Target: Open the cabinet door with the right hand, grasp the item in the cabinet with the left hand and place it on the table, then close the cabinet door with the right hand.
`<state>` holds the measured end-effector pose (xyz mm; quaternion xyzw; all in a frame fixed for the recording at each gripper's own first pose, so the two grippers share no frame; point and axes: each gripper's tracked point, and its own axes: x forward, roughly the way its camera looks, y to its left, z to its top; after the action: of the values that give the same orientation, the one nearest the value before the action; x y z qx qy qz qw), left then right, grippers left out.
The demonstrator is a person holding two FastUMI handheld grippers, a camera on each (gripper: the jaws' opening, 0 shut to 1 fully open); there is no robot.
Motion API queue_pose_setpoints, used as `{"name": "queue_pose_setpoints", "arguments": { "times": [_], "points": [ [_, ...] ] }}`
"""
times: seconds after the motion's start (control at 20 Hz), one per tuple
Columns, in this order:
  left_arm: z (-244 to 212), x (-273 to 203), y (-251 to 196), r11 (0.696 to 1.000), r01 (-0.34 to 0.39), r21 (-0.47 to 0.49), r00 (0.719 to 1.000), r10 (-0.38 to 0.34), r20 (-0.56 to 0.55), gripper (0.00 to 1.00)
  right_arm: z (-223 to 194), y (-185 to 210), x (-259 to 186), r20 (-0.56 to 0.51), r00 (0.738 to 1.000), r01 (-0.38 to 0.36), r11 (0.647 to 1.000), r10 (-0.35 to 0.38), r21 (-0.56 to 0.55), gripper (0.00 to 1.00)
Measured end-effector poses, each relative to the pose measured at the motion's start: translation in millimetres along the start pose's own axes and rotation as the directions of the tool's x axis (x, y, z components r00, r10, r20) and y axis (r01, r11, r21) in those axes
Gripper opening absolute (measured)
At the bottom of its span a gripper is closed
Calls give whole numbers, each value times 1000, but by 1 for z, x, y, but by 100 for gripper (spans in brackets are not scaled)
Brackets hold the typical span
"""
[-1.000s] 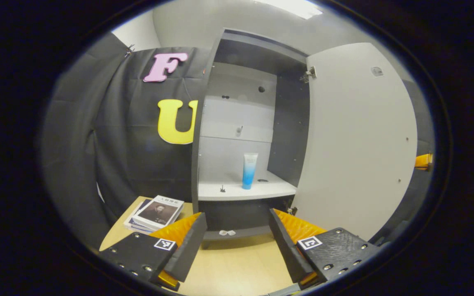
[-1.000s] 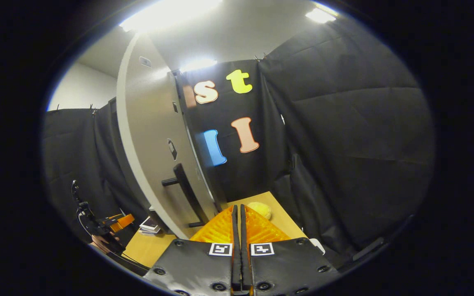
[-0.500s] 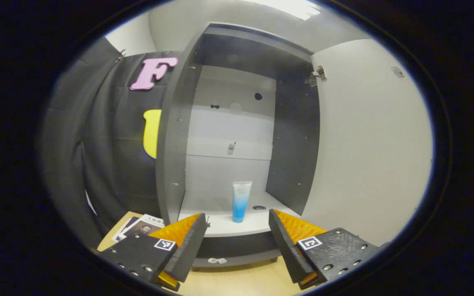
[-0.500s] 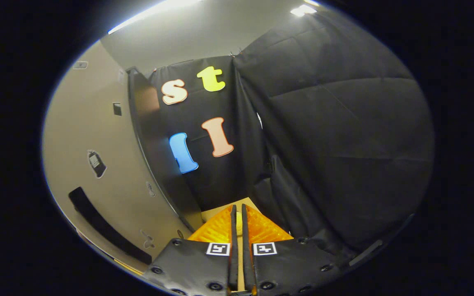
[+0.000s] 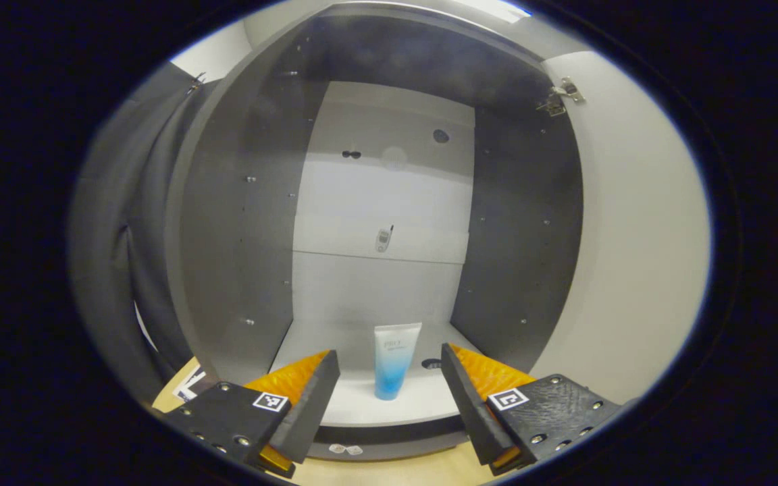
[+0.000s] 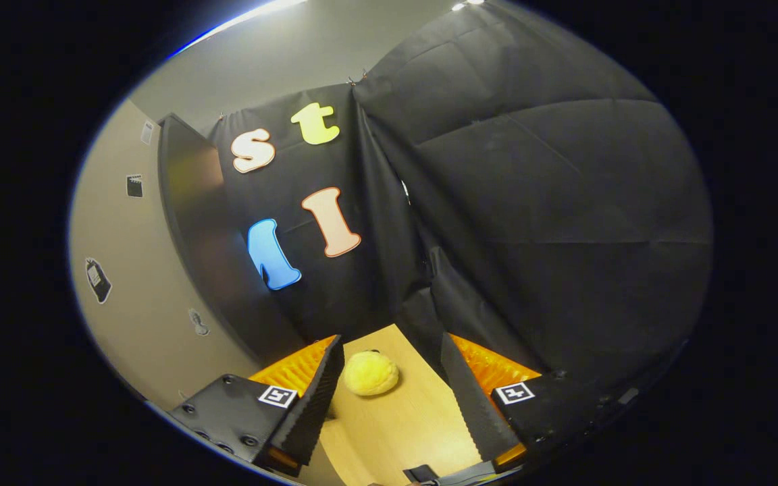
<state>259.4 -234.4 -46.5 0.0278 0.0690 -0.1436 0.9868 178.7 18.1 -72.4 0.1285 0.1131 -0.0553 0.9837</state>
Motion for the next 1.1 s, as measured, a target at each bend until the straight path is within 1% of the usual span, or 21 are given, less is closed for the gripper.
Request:
{"name": "queue_pose_setpoints", "arguments": {
  "times": [0.05,0.1,0.15,0.2,0.3,0.45,0.6,0.7,0.8,0.9,1.0,1.05,1.1],
  "points": [
    [-1,8,-2,1000,6,0,1000,-6,1,92,2,-3,7,2,1000,9,1000,-9,-15,91],
    [0,18,-4,1000,13,1,1000,-13,6,92,1,-7,8,5,1000,15,999,-15,-32,85],
    [2,26,-6,1000,14,5,1000,-14,13,92,2,-10,11,4,1000,24,999,-24,-48,96],
    [2,31,-9,1000,10,12,1000,-10,19,92,5,-12,18,4,999,32,998,-31,-62,98],
    [1,41,-12,999,-16,35,999,15,28,92,8,-15,26,3,999,38,997,-37,-64,98],
    [-3,55,-13,997,-52,63,998,50,34,92,10,-23,34,-1,999,42,999,-42,-28,98],
    [-13,67,-11,994,-90,64,996,89,13,91,9,-31,41,-20,999,46,999,-46,16,98],
    [-19,77,-8,993,-102,57,995,102,8,91,6,-35,42,-32,999,44,999,-43,28,98],
    [-22,82,-5,988,-125,94,992,125,7,78,6,-39,45,-33,998,52,998,-51,19,98],
    [-24,86,-1,980,-153,124,988,152,13,78,6,-41,45,-39,998,51,999,-50,16,98],
    [-31,91,1,980,-160,117,987,162,-4,62,5,-40,47,-43,998,43,999,-42,20,98],
    [-32,91,4,979,-169,112,985,170,-5,61,5,-41,48,-42,998,43,999,-42,21,98],
    [-31,92,3,980,-164,110,986,165,1,58,5,-41,50,-43,998,43,999,-42,21,98]
  ]
}}
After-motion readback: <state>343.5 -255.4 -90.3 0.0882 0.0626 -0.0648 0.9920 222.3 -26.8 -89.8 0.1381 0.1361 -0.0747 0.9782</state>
